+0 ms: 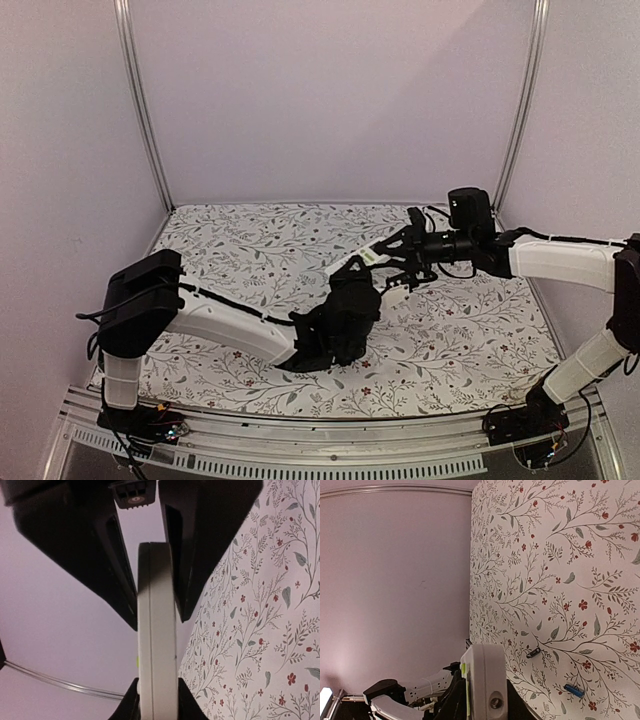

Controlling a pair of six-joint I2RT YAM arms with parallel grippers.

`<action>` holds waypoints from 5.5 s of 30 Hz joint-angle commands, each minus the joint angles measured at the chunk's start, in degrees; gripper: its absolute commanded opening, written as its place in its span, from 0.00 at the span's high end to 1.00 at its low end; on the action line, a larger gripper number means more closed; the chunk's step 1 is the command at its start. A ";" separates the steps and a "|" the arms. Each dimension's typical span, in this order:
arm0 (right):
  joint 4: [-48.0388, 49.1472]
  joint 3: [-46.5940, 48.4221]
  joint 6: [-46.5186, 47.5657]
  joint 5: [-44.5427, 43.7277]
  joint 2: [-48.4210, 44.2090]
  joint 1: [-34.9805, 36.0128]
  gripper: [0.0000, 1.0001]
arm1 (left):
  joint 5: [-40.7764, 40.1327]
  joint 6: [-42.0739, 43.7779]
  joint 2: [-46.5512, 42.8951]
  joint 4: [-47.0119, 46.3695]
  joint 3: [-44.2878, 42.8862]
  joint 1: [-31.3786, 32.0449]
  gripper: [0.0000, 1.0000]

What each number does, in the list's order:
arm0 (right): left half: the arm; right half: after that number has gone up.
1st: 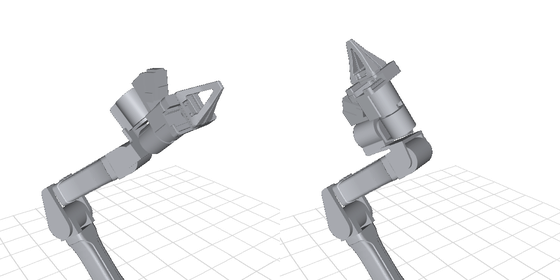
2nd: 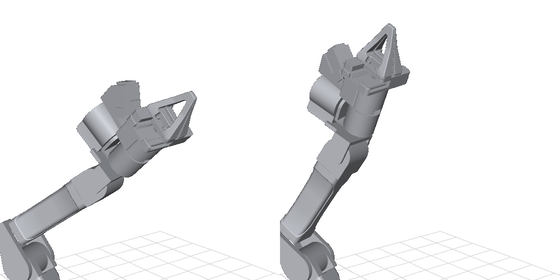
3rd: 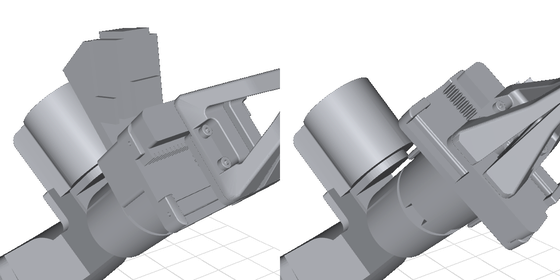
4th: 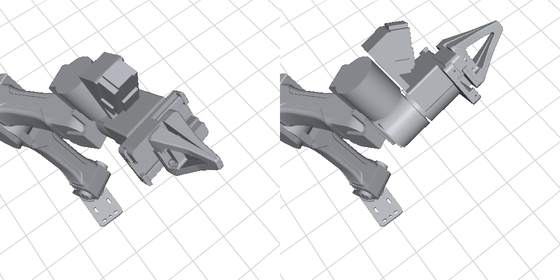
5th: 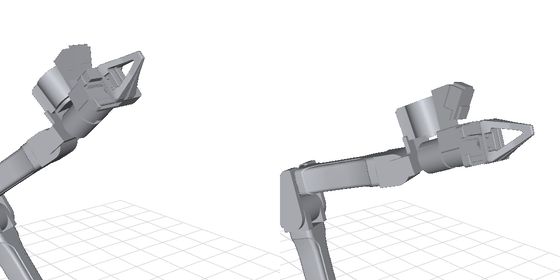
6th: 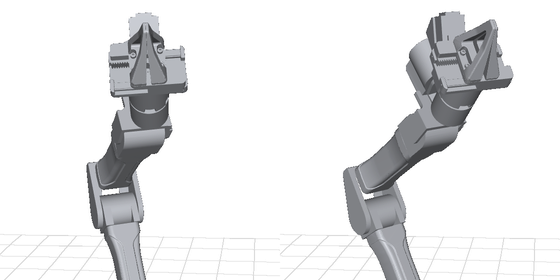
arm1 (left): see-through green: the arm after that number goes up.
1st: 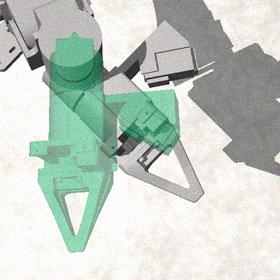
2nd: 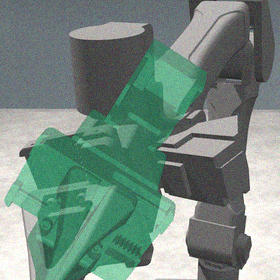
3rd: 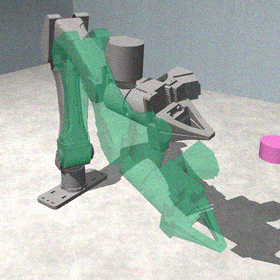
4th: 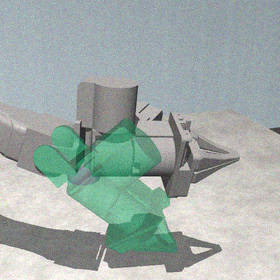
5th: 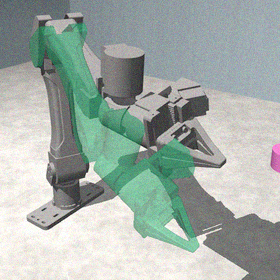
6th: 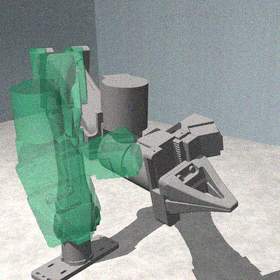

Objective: Load the batteries into the remote control
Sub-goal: Pass from the right arm to the left, then pass from the left arm to the right, then remove the battery cover from the remote control.

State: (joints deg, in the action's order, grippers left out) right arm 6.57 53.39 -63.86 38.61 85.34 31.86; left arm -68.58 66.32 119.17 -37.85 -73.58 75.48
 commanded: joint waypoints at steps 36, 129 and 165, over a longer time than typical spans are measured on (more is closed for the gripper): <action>-1.59 -0.12 37.80 16.15 -20.01 -9.73 0.10 | 87.88 -67.68 -28.49 48.15 -3.48 -18.03 1.00; 2.97 -2.46 30.77 4.71 -12.38 0.99 1.00 | 96.69 -100.41 -29.61 18.98 14.54 -30.25 0.26; 3.36 -2.50 30.40 5.98 -11.96 0.93 1.00 | 103.62 -100.94 -25.07 19.76 10.73 -31.63 0.54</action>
State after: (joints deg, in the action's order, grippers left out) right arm 8.58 50.85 -33.26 44.47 74.19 32.86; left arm 34.83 -35.44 93.78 -17.65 -63.75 44.18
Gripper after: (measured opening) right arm 0.126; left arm 0.437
